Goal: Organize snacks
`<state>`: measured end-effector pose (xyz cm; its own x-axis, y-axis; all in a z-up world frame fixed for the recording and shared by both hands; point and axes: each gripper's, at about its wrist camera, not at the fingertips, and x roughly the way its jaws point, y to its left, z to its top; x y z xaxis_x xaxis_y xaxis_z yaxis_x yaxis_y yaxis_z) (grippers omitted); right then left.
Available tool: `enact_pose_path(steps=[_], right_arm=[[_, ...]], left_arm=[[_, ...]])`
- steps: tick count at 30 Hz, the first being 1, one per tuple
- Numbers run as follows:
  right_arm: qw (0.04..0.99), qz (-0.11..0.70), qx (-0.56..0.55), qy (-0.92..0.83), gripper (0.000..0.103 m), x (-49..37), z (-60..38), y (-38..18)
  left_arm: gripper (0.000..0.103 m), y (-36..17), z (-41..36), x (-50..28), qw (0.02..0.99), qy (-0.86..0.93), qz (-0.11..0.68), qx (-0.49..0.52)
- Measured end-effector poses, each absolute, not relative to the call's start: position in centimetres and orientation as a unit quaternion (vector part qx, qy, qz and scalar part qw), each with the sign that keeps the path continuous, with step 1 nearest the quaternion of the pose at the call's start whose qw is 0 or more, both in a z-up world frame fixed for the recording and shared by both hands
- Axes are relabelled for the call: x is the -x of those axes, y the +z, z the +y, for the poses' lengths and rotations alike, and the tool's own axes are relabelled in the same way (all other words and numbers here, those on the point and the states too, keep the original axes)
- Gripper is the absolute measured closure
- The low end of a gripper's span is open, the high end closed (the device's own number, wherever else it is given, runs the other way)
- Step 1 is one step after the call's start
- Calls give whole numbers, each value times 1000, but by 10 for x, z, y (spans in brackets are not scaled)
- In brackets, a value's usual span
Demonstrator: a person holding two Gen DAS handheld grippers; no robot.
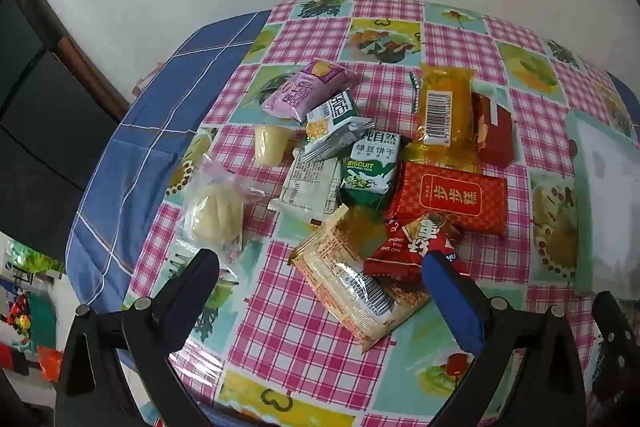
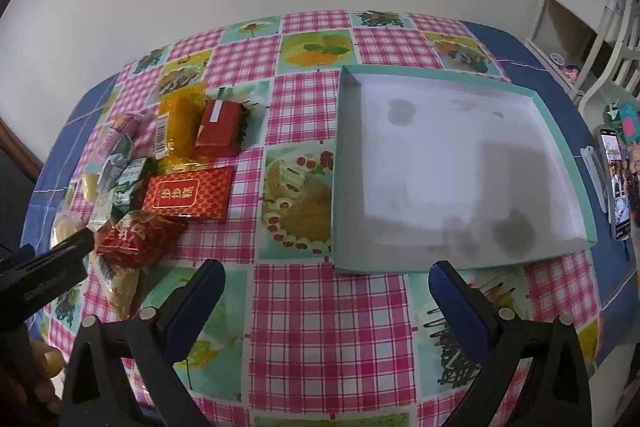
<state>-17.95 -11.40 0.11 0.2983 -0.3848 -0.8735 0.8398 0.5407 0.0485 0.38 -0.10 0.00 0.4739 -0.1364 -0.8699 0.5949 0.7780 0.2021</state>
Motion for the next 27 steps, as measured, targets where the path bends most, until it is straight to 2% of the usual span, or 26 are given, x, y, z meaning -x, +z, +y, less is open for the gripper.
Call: enact_pose_path(steps=[27], right_arm=[[749,437,-238,-438,0,174,-121,8]], left_arm=[[2,-1,1,-8,799,-280,480,-230]])
